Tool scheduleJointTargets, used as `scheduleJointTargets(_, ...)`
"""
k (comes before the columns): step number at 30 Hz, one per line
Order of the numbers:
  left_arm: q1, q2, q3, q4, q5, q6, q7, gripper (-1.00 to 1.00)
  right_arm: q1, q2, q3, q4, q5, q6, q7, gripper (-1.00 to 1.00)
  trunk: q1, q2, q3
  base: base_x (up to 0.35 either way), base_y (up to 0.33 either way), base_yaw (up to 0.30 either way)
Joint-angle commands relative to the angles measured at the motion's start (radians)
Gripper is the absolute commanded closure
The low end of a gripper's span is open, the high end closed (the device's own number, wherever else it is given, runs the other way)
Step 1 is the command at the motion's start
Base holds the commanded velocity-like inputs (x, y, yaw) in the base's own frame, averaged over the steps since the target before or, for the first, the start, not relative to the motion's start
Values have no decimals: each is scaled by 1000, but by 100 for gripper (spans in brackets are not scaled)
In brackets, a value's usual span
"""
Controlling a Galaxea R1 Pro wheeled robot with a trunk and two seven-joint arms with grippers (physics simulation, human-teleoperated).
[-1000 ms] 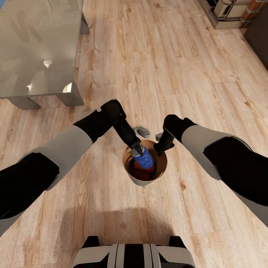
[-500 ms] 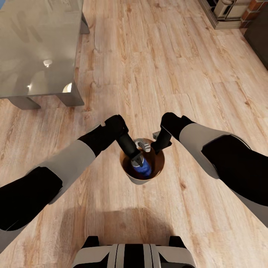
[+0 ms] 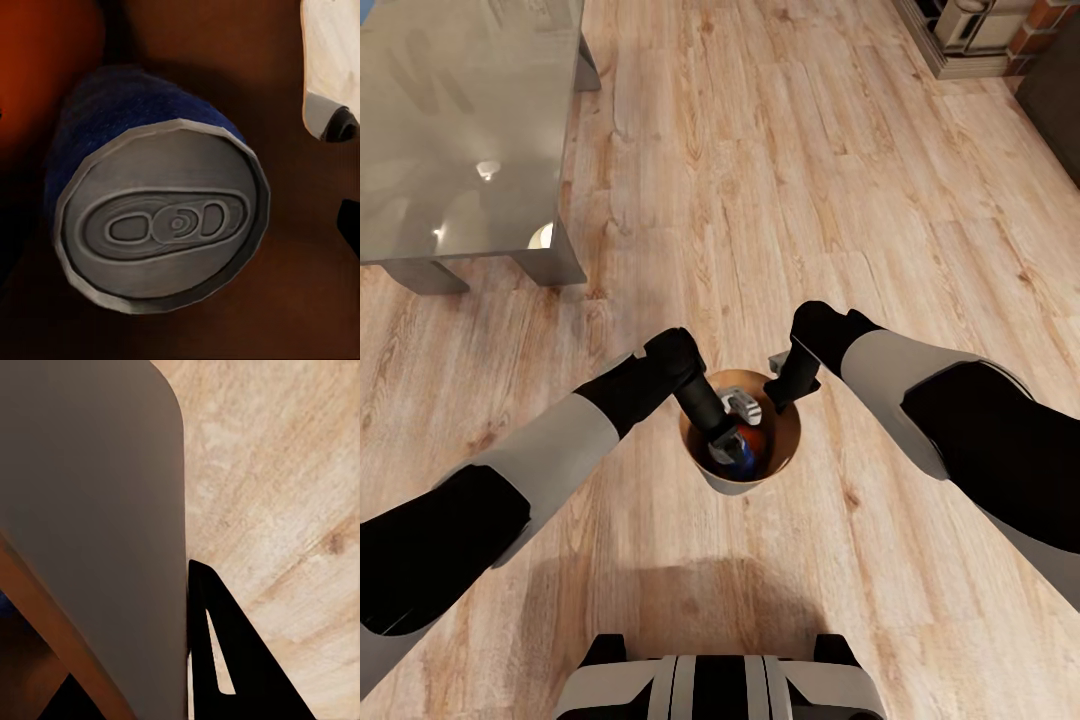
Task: Put the three can of soda from the living room inside the tash can in the kitchen.
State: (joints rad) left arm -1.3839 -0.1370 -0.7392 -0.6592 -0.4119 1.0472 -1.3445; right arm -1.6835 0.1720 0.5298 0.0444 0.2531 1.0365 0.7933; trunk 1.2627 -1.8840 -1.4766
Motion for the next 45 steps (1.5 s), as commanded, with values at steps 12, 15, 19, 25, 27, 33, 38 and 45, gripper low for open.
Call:
scheduleJointTargets(12,0,31,19,-170,1,0,-3,-100,1,-7,-19,0,-23,11,6,100,0,0,0,0,0,0)
scheduleJointTargets(15,0,97,73,-315,7,0,-9,-100,2,-10,-20,-1,-24,11,6,100,0,0,0,0,0,0)
scheduleJointTargets(19,0,204,206,-485,5,0,-93,-100,5,-13,-19,-3,-24,11,6,100,0,0,0,0,0,0)
scheduleJointTargets(25,0,406,411,-585,15,0,-226,-100,8,-38,-19,-3,-26,11,6,100,0,0,0,0,0,0)
scheduleJointTargets(27,12,465,487,-592,13,0,-226,-100,8,-90,-20,-4,-26,11,7,100,0,0,0,0,0,0)
scheduleJointTargets(33,226,492,664,-602,12,0,-49,-100,8,-316,-23,-7,-26,11,7,100,0,0,0,0,0,0)
scheduleJointTargets(38,382,492,741,-609,18,0,106,-100,7,-484,-24,-11,-27,11,18,100,0,0,0,0,0,0)
scheduleJointTargets(45,441,445,753,-621,19,0,150,-100,8,-547,-23,-12,-27,11,25,100,4,-7,-3,0,0,0)
